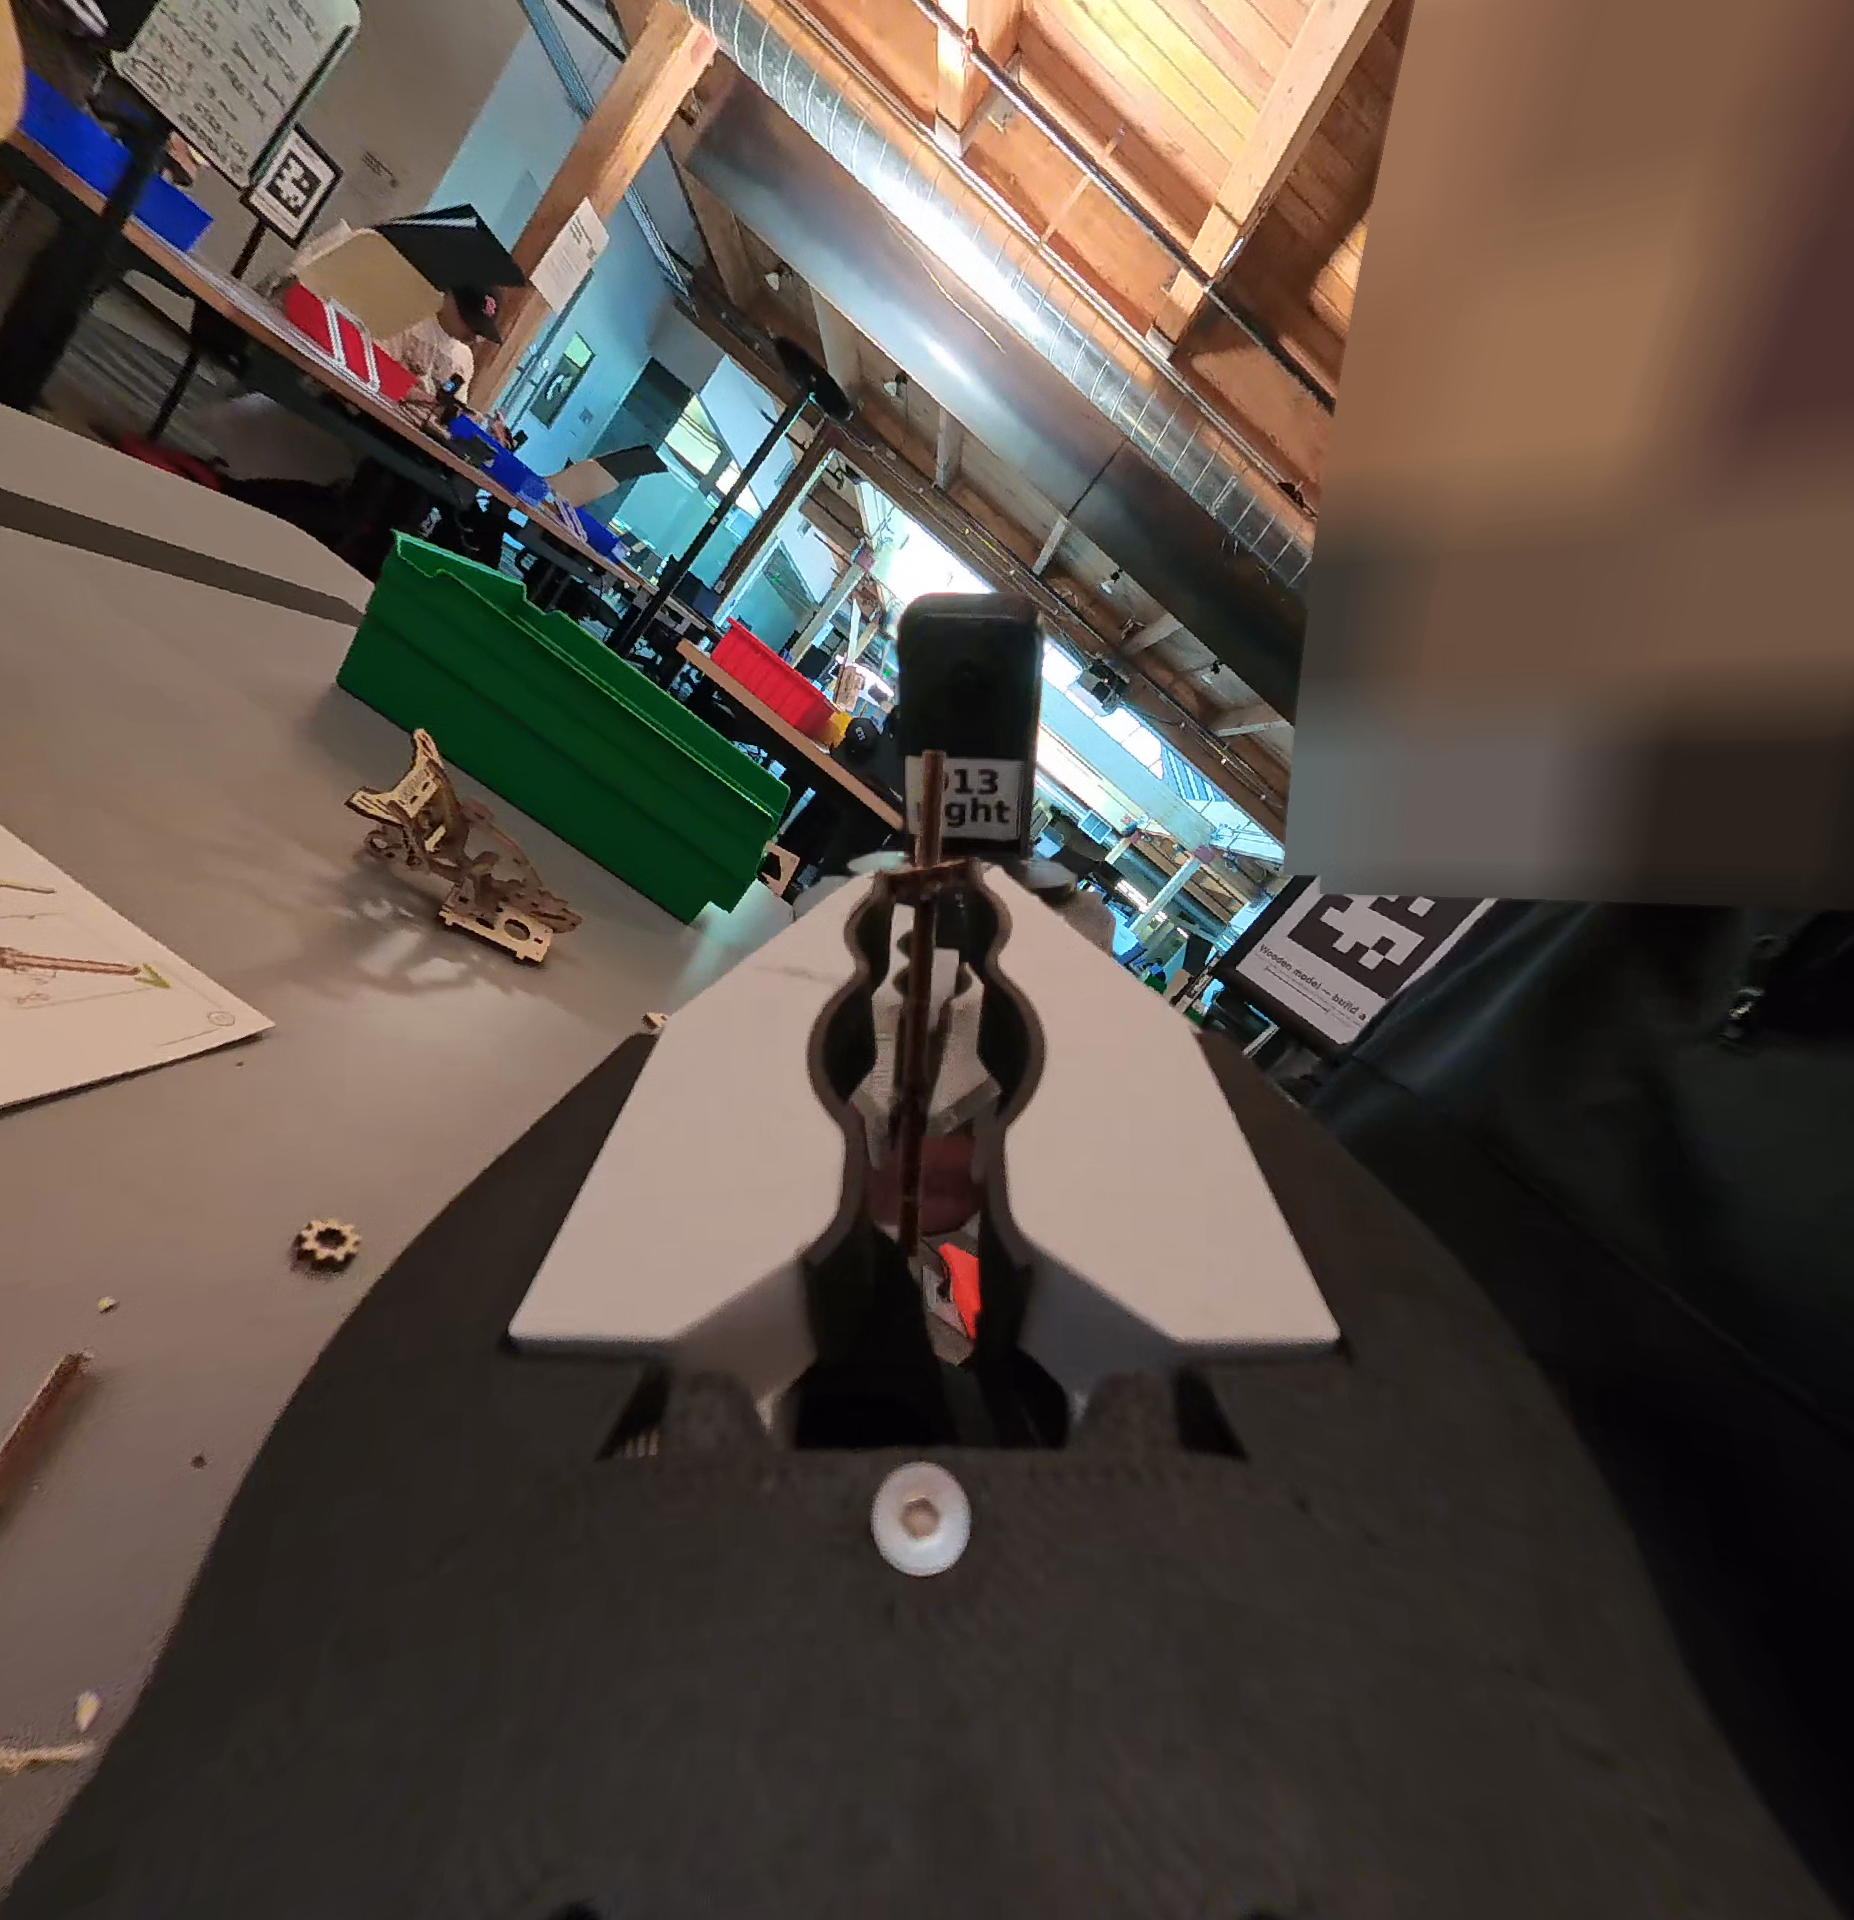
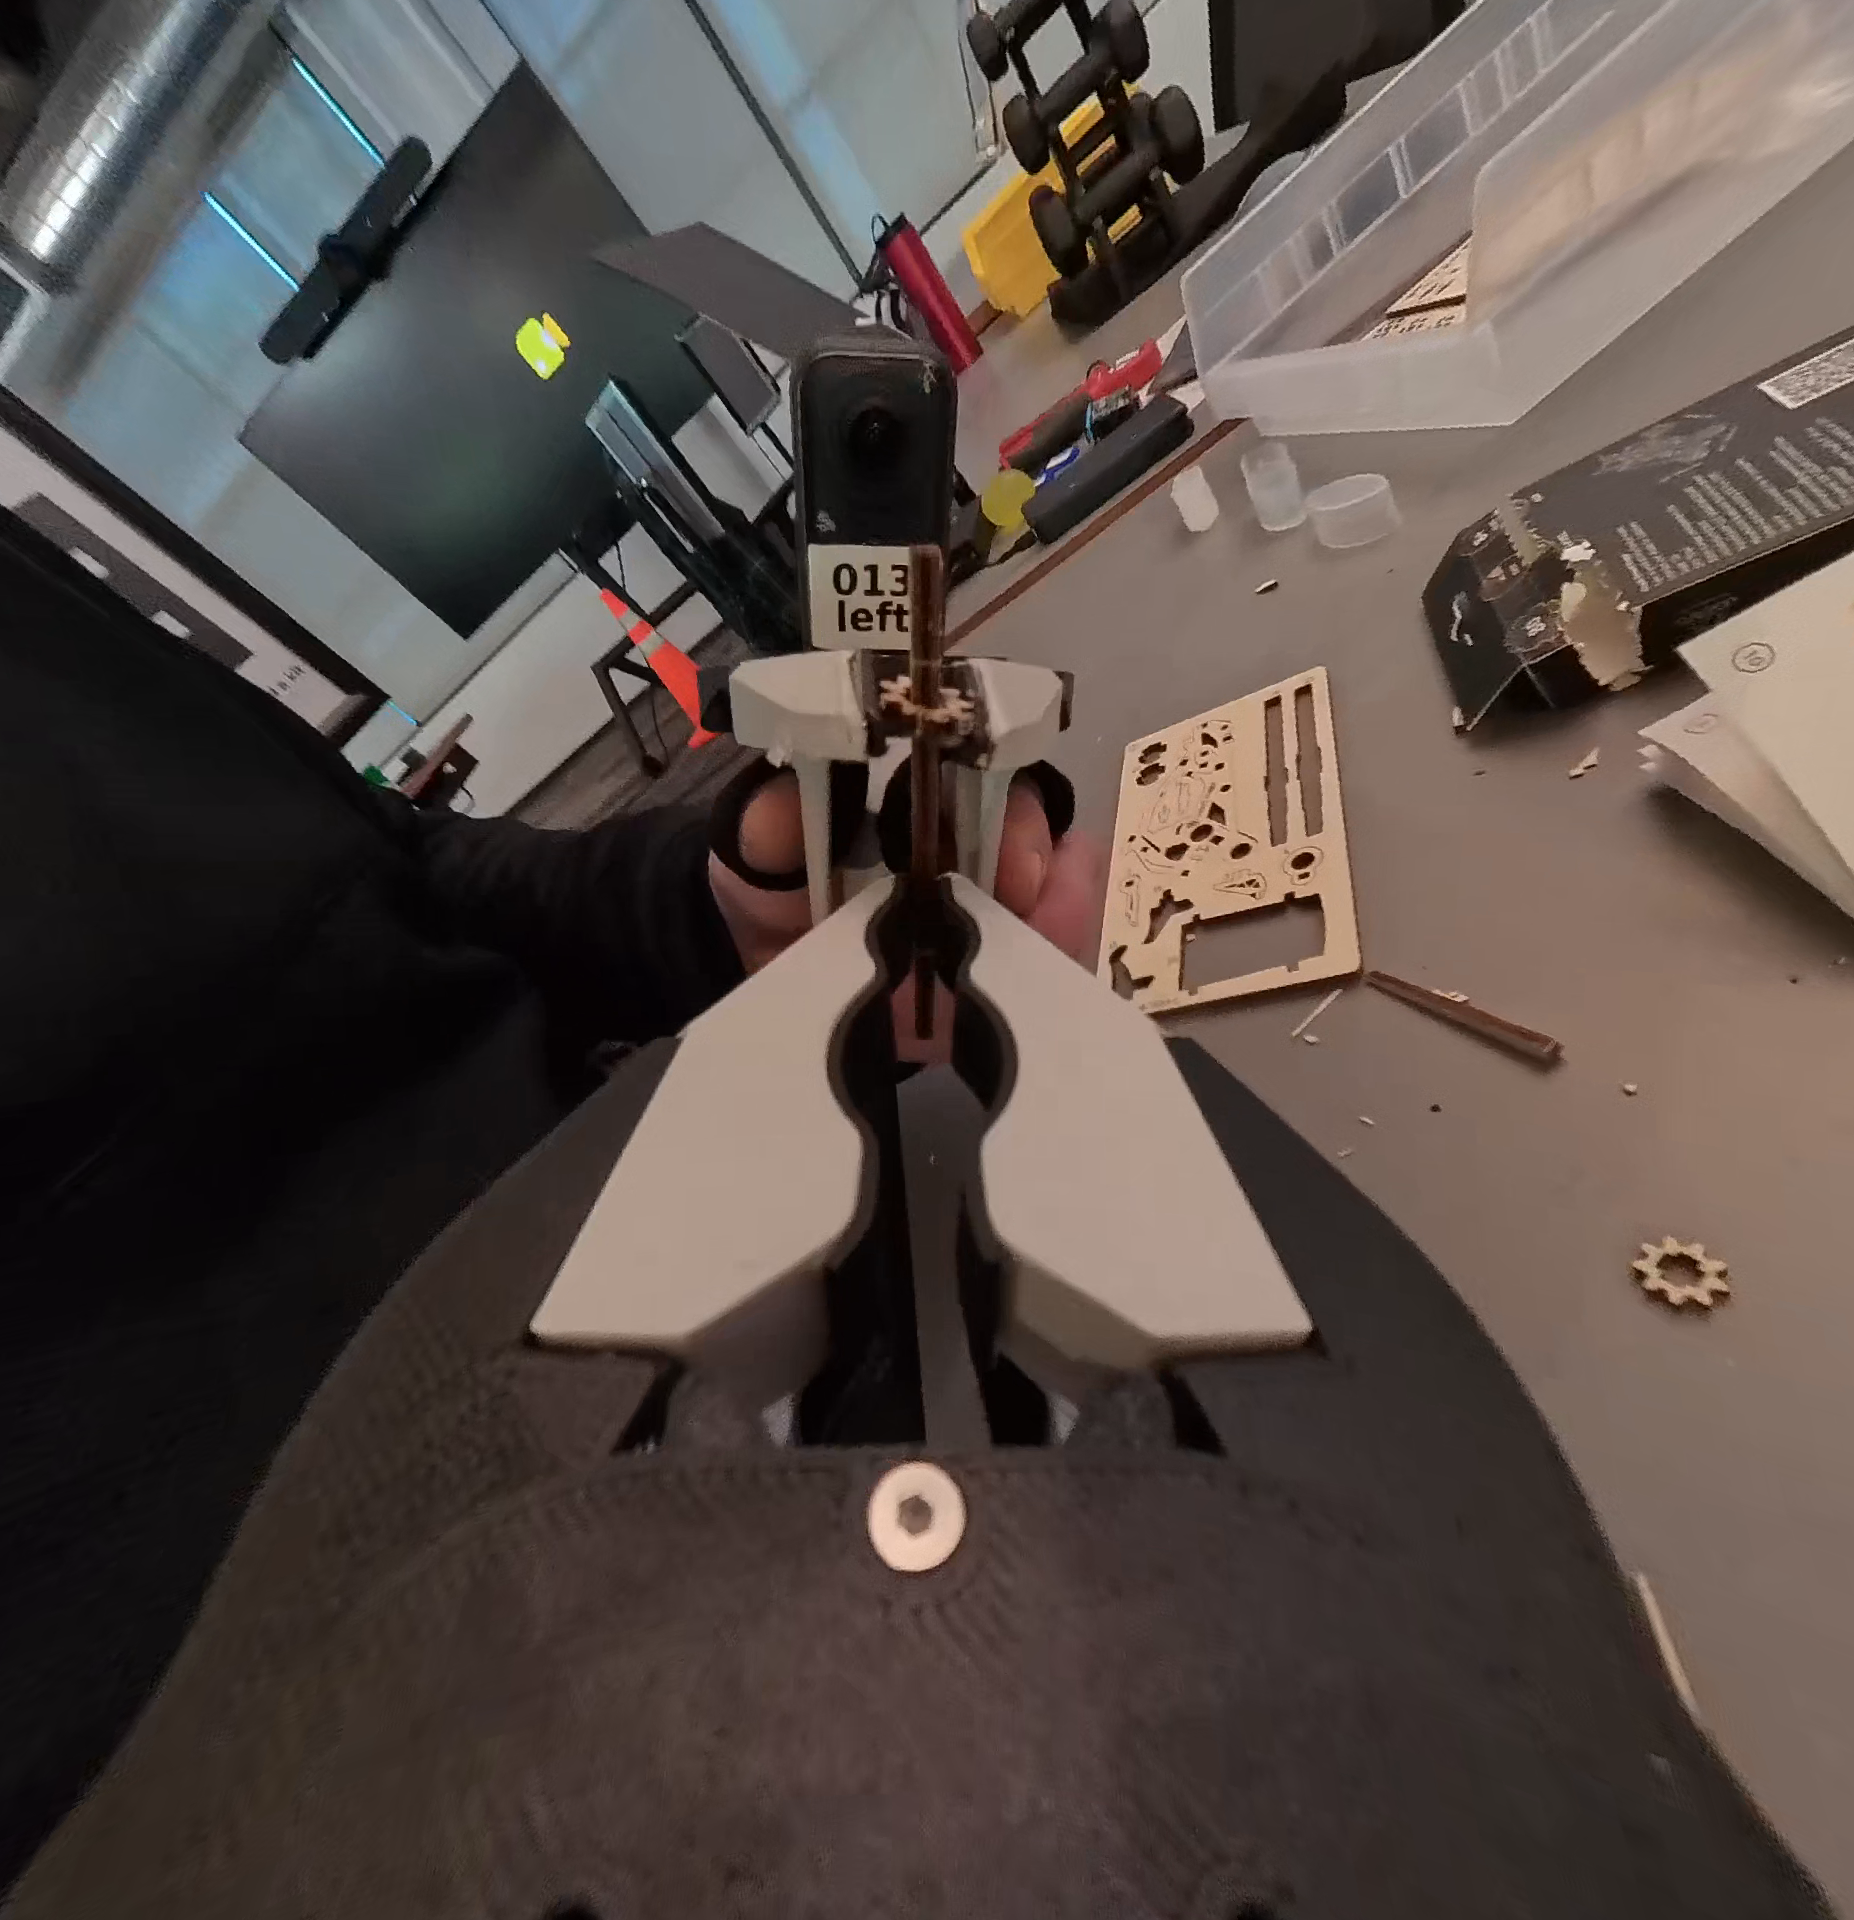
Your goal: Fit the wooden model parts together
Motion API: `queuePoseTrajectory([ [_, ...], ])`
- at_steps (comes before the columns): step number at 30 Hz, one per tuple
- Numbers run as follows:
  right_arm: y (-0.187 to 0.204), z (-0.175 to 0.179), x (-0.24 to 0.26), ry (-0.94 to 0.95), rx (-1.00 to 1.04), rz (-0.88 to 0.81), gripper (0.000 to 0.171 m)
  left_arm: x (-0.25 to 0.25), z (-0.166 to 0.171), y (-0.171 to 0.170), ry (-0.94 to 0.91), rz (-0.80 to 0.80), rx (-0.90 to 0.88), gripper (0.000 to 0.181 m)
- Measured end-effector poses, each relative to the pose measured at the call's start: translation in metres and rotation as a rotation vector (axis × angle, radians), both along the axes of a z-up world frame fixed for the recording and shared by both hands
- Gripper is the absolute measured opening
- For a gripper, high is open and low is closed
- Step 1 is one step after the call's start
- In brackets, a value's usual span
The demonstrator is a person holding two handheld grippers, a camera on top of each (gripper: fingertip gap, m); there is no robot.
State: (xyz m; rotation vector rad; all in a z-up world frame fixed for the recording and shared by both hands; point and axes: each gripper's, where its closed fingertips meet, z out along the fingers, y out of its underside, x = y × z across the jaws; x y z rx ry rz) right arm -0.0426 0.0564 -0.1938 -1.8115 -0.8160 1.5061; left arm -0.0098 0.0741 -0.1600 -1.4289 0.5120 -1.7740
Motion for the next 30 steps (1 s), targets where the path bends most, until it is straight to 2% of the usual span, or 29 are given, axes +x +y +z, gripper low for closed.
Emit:
queuePoseTrajectory([
  [2, 0.002, -0.003, 0.004, -0.053, 0.024, -0.010, 0.001, -0.007, -0.002, 0.003, 0.005, 0.019, -0.017, 0.012],
  [8, 0.010, -0.009, 0.020, -0.223, 0.124, -0.018, 0.001, -0.020, -0.021, 0.004, 0.231, 0.070, 0.069, 0.012],
  [9, 0.012, -0.009, 0.022, -0.230, 0.129, -0.026, 0.001, -0.023, -0.023, 0.005, 0.254, 0.082, 0.077, 0.003],
  [12, 0.010, -0.013, 0.026, -0.253, 0.131, -0.015, 0.001, -0.027, -0.022, 0.005, 0.252, 0.105, 0.083, 0.008],
  [15, 0.004, -0.014, 0.025, -0.243, 0.115, 0.014, 0.001, -0.021, -0.020, 0.003, 0.256, 0.092, 0.094, 0.024],
  [17, 0.002, -0.016, 0.025, -0.247, 0.107, 0.028, 0.000, -0.016, -0.016, -0.001, 0.236, 0.072, 0.099, 0.028],
  [18, 0.000, -0.016, 0.025, -0.247, 0.111, 0.036, 0.000, -0.014, -0.016, -0.001, 0.229, 0.069, 0.093, 0.027],
  [21, -0.005, -0.013, 0.024, -0.232, 0.110, 0.057, 0.001, -0.013, -0.013, -0.002, 0.193, 0.060, 0.076, 0.008],
  [27, -0.011, -0.019, 0.022, -0.245, 0.112, 0.076, 0.000, -0.008, -0.014, -0.009, 0.147, 0.037, 0.038, 0.006],
  [30, -0.011, -0.021, 0.022, -0.245, 0.117, 0.073, 0.001, -0.012, -0.018, -0.008, 0.193, 0.051, 0.051, 0.008],
])
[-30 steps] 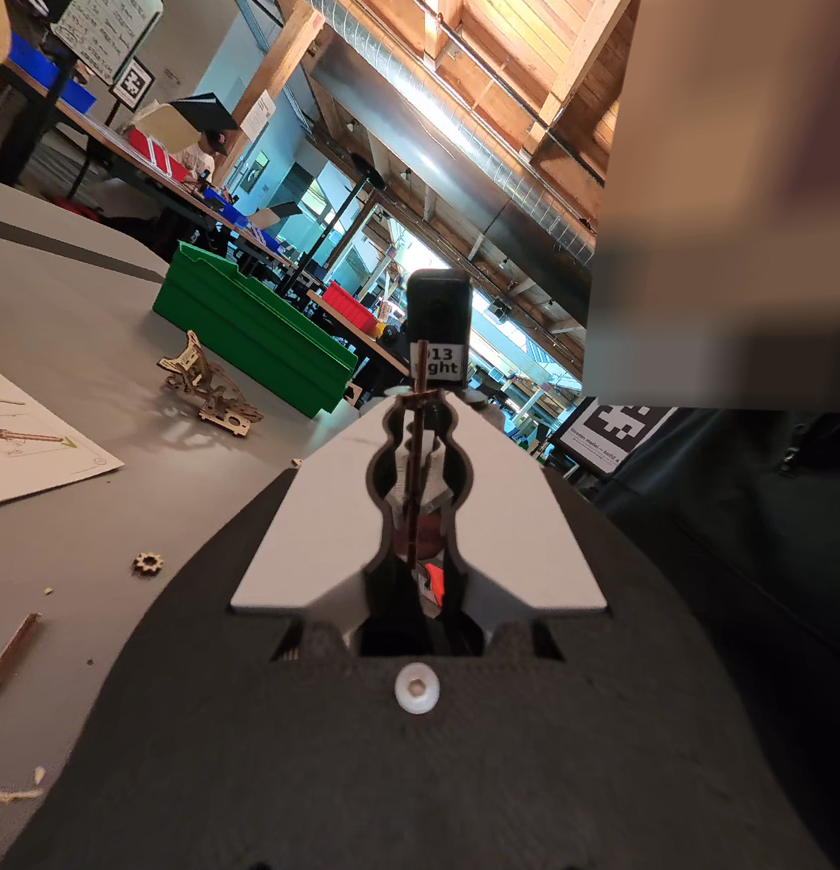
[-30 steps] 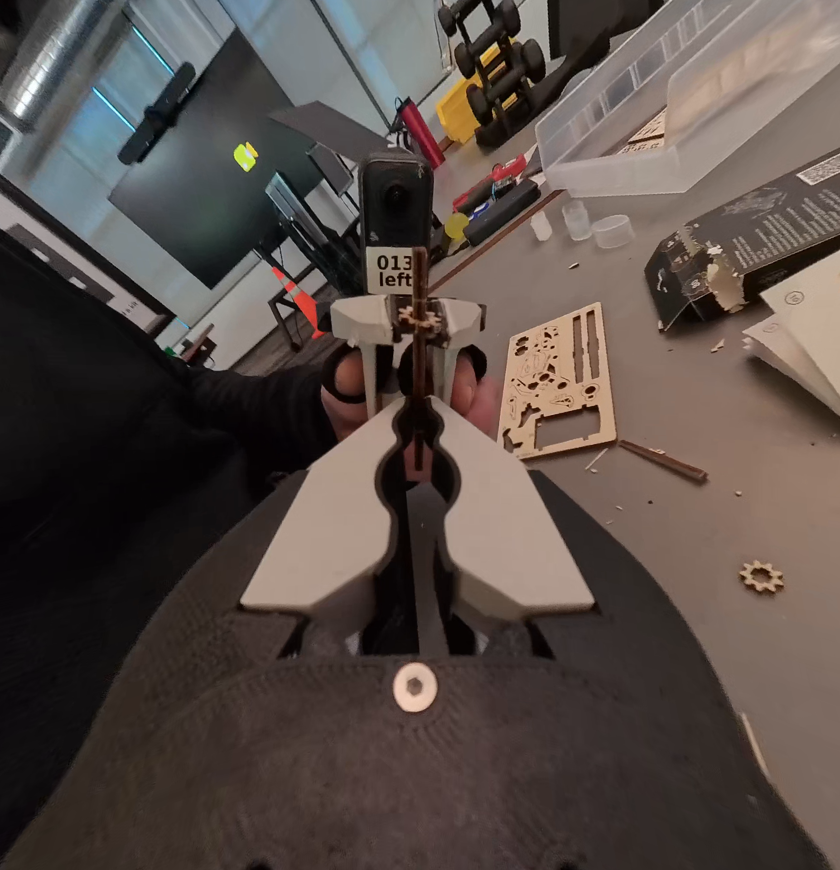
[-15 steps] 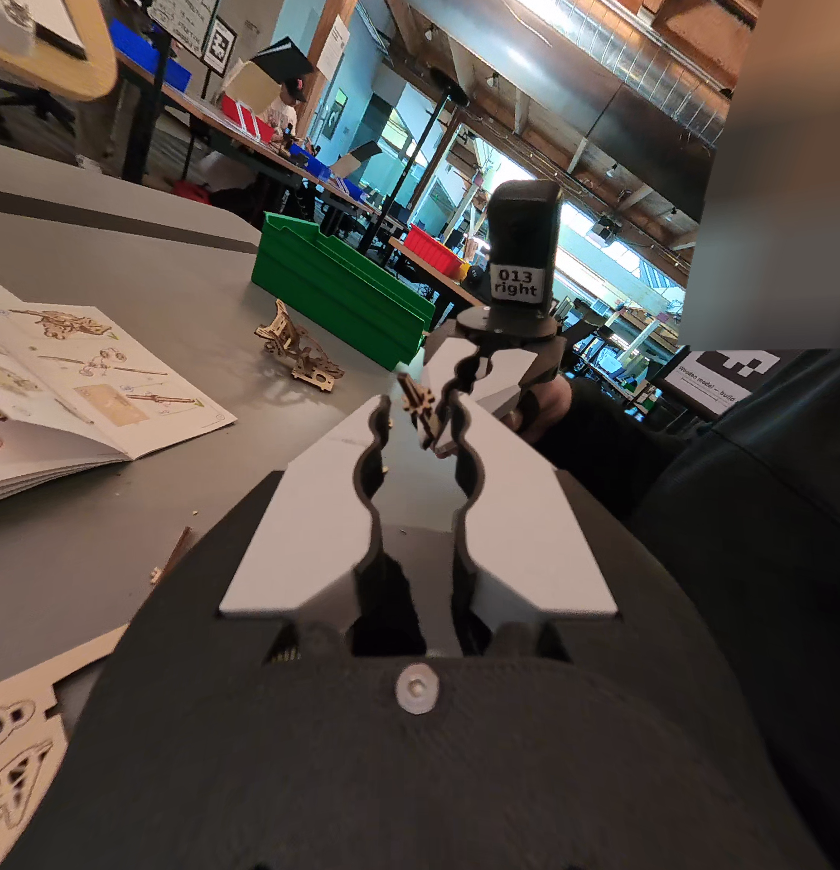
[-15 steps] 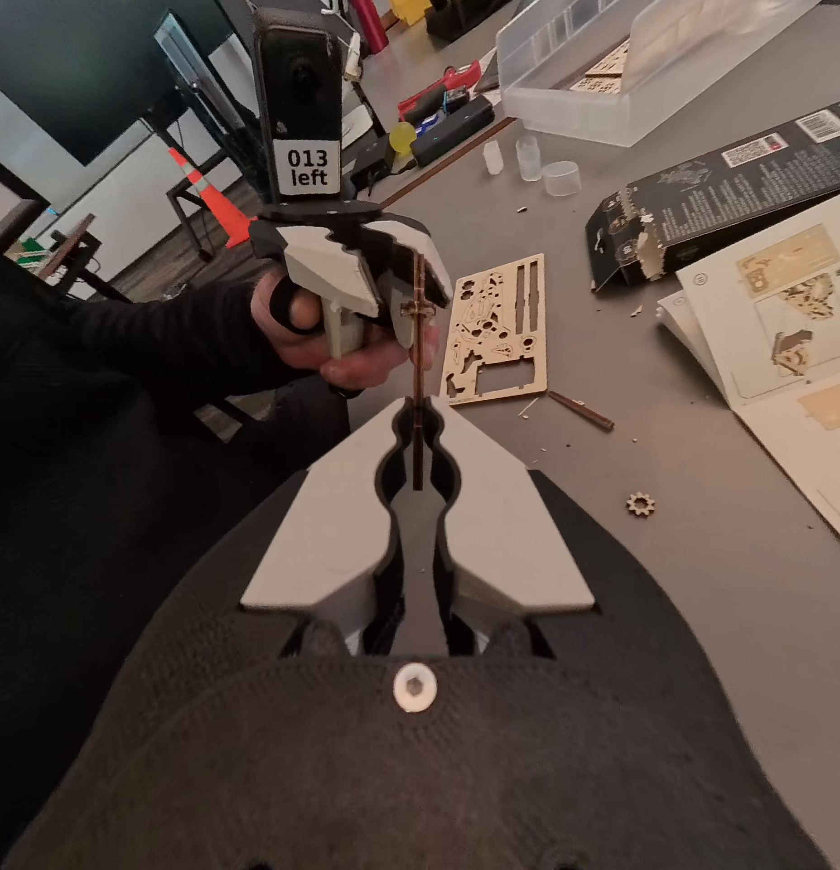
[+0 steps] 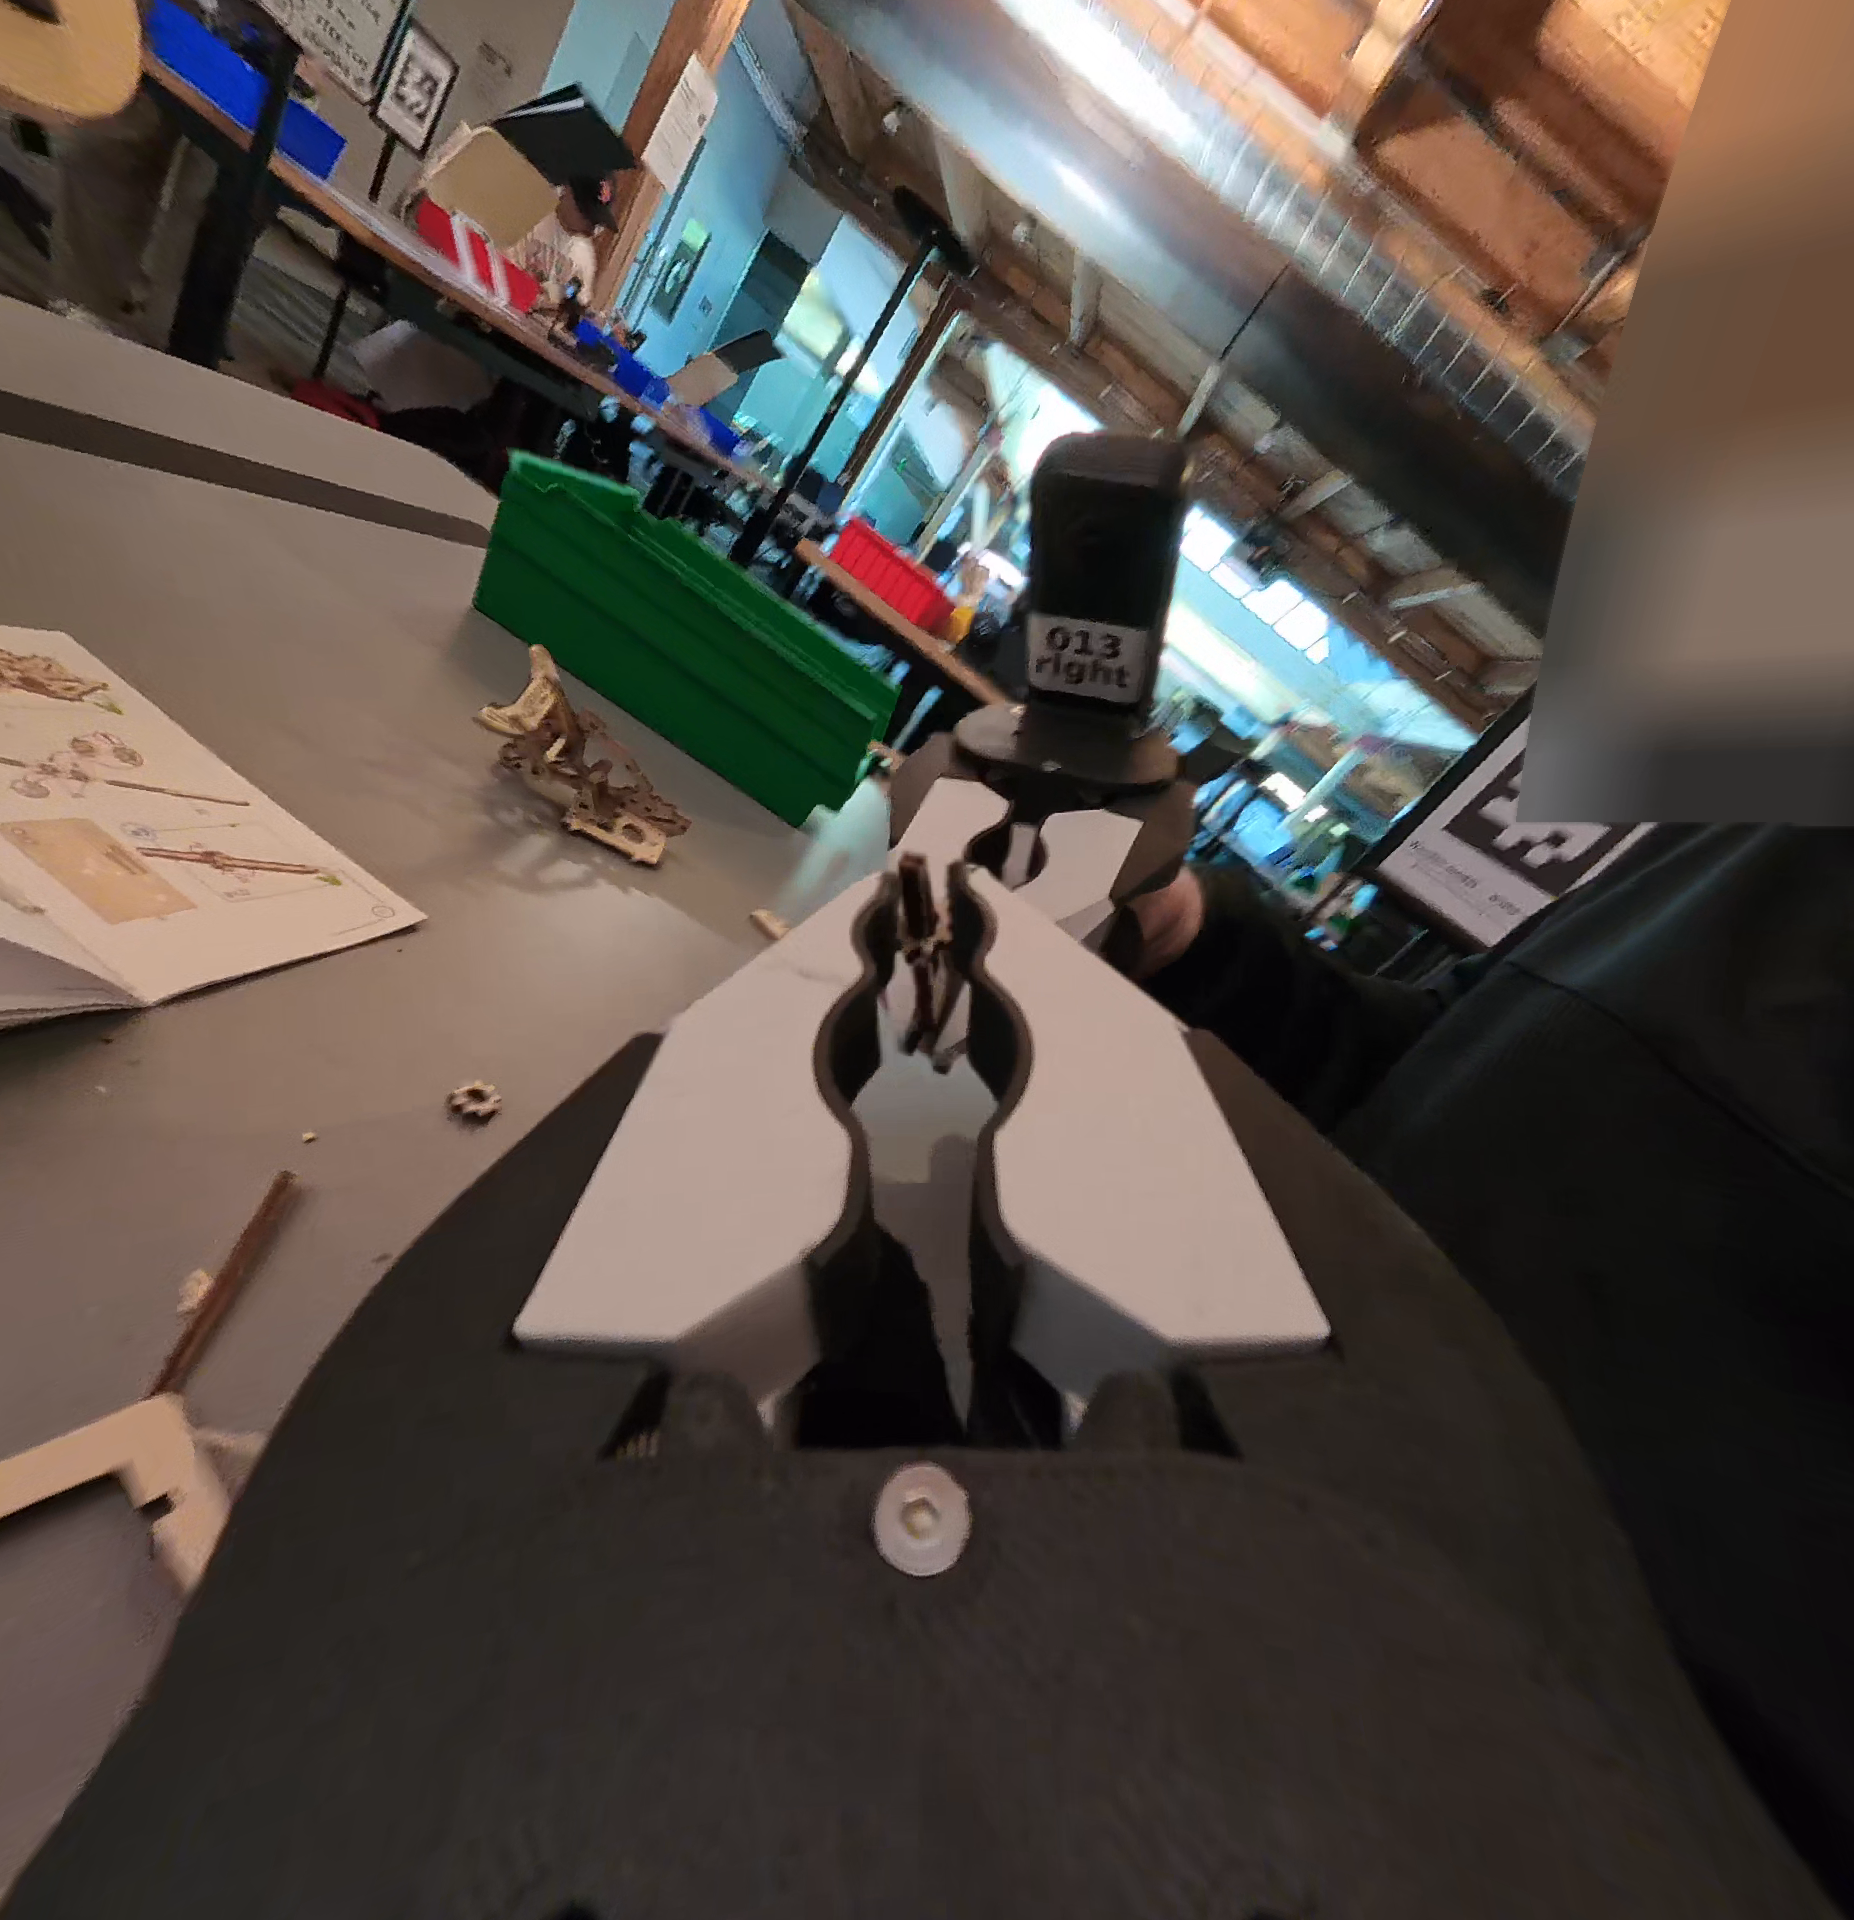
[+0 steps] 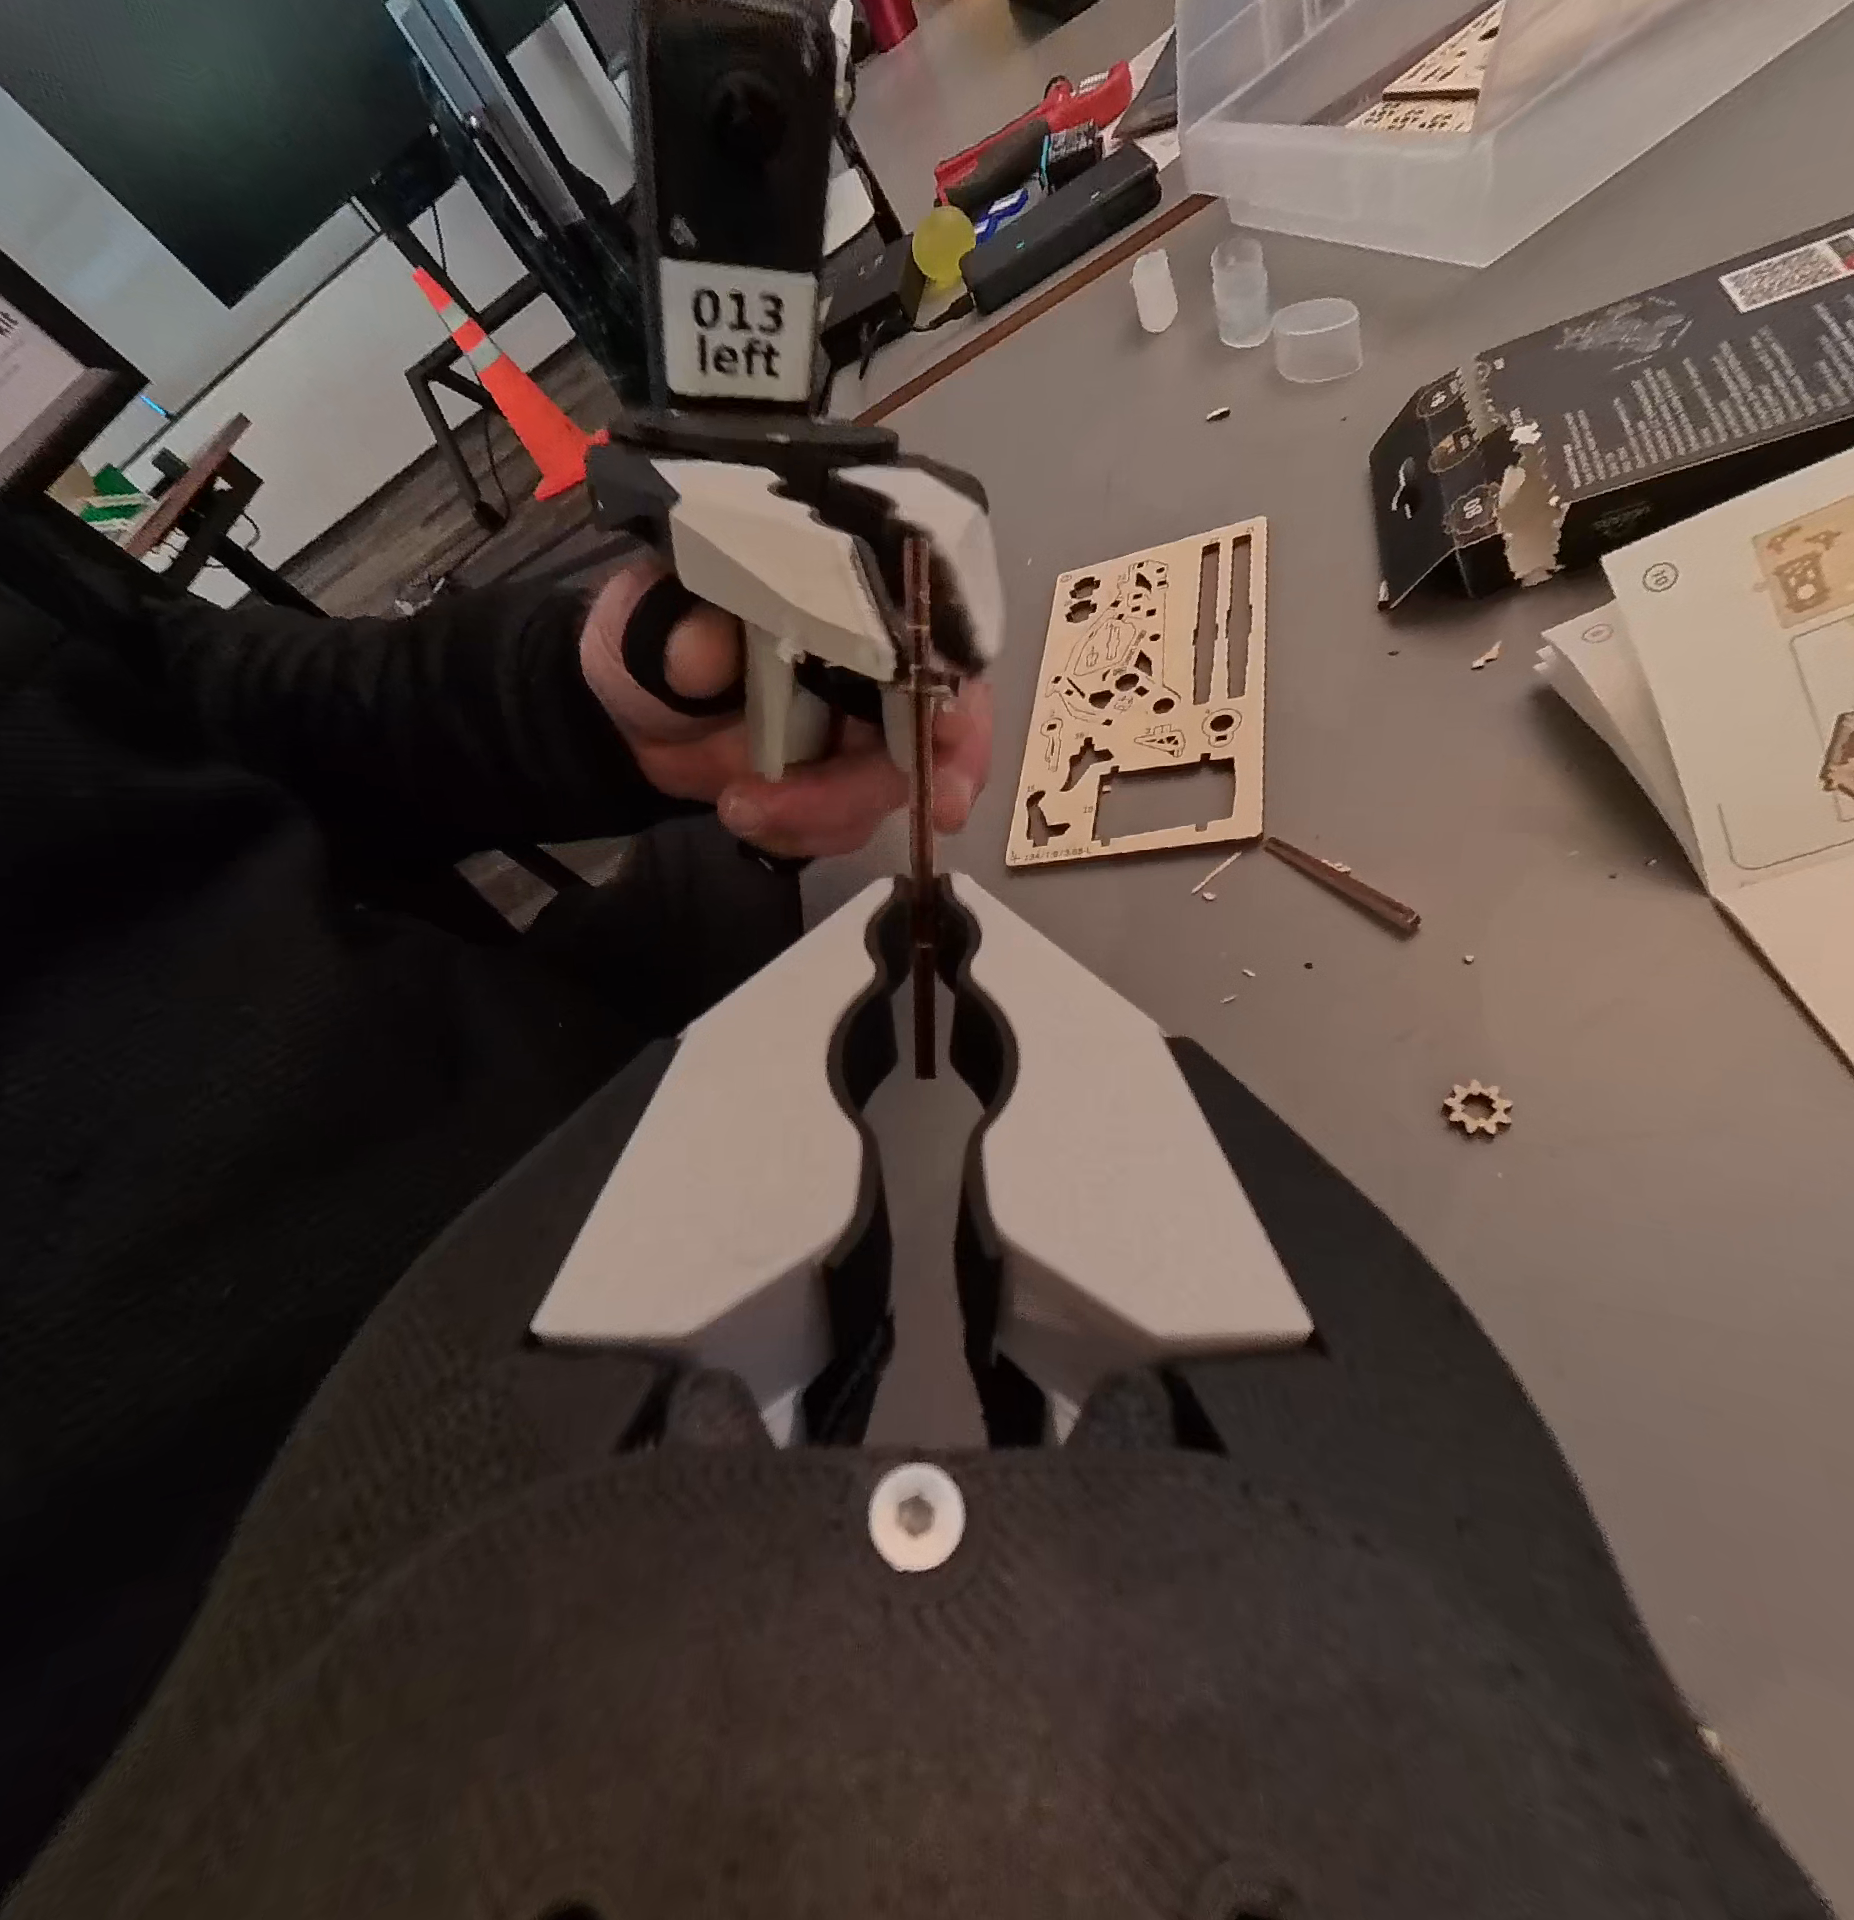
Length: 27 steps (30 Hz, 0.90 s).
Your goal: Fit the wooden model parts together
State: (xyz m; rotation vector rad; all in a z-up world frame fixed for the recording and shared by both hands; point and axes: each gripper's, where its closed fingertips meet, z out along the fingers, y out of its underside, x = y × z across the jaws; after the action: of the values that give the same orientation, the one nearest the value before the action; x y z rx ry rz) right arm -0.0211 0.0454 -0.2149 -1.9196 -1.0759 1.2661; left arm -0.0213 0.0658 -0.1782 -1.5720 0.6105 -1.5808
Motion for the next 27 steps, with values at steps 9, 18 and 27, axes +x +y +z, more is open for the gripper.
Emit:
queuePoseTrajectory([
  [9, 0.006, -0.008, 0.007, -0.032, 0.027, -0.027, 0.001, -0.236, -0.027, 0.113, 0.935, 0.637, 0.281, 0.059],
  [18, 0.008, -0.016, 0.006, -0.054, 0.026, -0.015, 0.001, -0.409, -0.115, 0.168, 1.531, 0.447, 0.248, 0.060],
  [27, 0.014, -0.024, 0.007, -0.051, -0.006, -0.025, 0.001, -0.414, -0.156, 0.180, 1.556, 0.104, 0.326, 0.036],
])
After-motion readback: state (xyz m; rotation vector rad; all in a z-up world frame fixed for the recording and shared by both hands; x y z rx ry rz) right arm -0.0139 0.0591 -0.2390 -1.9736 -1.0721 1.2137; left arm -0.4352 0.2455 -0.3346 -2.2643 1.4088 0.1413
